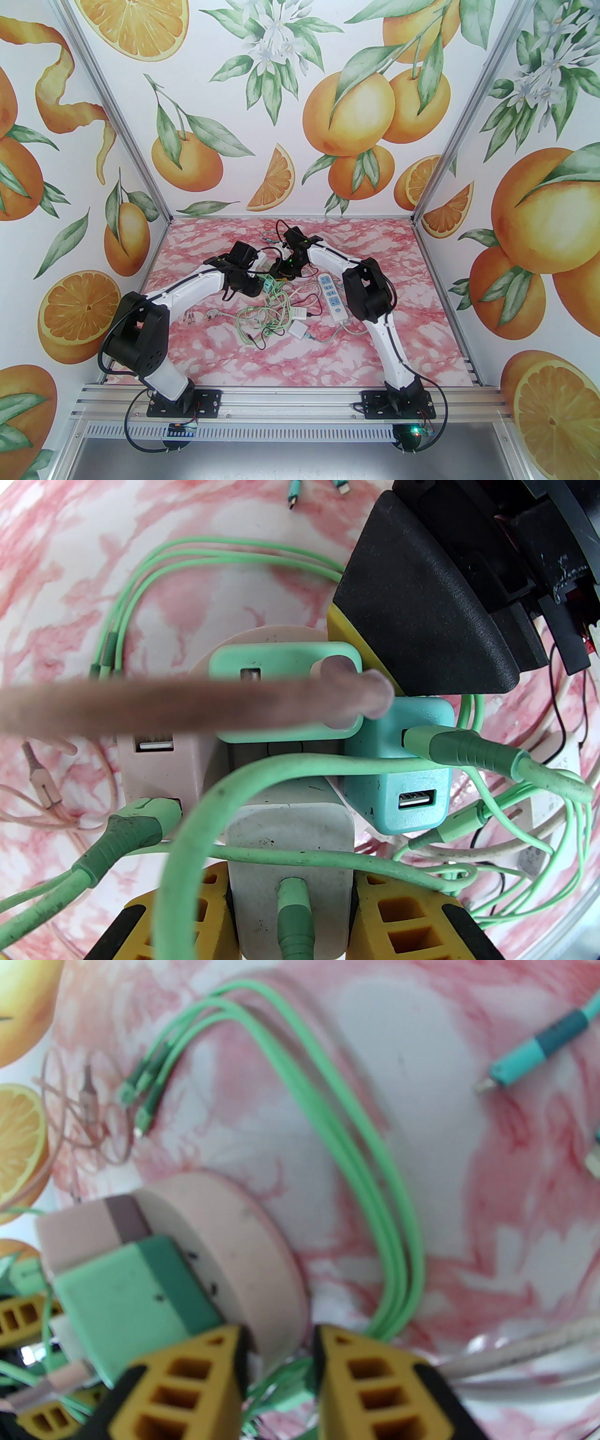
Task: Pull the plug off the socket
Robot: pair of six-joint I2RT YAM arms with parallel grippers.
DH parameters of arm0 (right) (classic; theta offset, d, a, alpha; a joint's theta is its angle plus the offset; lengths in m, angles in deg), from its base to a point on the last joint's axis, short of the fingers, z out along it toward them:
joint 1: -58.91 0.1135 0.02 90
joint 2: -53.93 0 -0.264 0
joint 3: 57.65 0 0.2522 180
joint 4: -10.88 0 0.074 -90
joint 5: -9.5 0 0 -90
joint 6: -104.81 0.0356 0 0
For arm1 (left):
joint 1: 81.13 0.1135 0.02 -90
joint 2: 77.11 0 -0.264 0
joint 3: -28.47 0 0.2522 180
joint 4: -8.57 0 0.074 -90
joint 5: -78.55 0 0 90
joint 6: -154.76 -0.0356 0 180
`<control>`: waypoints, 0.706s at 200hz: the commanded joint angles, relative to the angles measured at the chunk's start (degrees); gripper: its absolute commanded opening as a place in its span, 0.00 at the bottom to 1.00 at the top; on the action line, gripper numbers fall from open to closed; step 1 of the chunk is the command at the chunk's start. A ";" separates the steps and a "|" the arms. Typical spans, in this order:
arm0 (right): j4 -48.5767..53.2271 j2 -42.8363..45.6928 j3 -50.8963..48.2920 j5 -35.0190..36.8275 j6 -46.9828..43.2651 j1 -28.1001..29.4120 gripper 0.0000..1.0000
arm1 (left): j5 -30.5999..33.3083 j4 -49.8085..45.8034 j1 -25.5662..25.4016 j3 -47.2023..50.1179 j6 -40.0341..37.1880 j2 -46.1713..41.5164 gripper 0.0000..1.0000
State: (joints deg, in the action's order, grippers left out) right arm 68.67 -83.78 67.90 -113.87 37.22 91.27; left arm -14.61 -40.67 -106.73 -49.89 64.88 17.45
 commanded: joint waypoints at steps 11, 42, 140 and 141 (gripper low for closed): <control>9.35 -4.76 -2.27 8.49 -2.09 3.32 0.30 | -3.33 5.94 0.38 -1.06 3.11 -4.84 0.22; 9.60 -4.94 -2.35 9.09 -2.02 3.45 0.30 | -2.55 6.04 0.36 -0.88 3.57 -6.54 0.19; 11.25 -5.81 -0.80 9.98 -2.78 4.31 0.30 | 15.53 8.74 -10.06 5.38 1.78 -6.80 0.05; 11.29 -5.81 -0.75 9.99 -2.80 4.30 0.30 | 15.58 8.80 -10.11 5.41 1.80 -6.83 0.05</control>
State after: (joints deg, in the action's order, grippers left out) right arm 71.12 -83.76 69.27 -110.57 36.13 93.02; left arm -3.94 -38.36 -113.23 -45.26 66.70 13.35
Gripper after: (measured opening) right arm 0.298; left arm 0.349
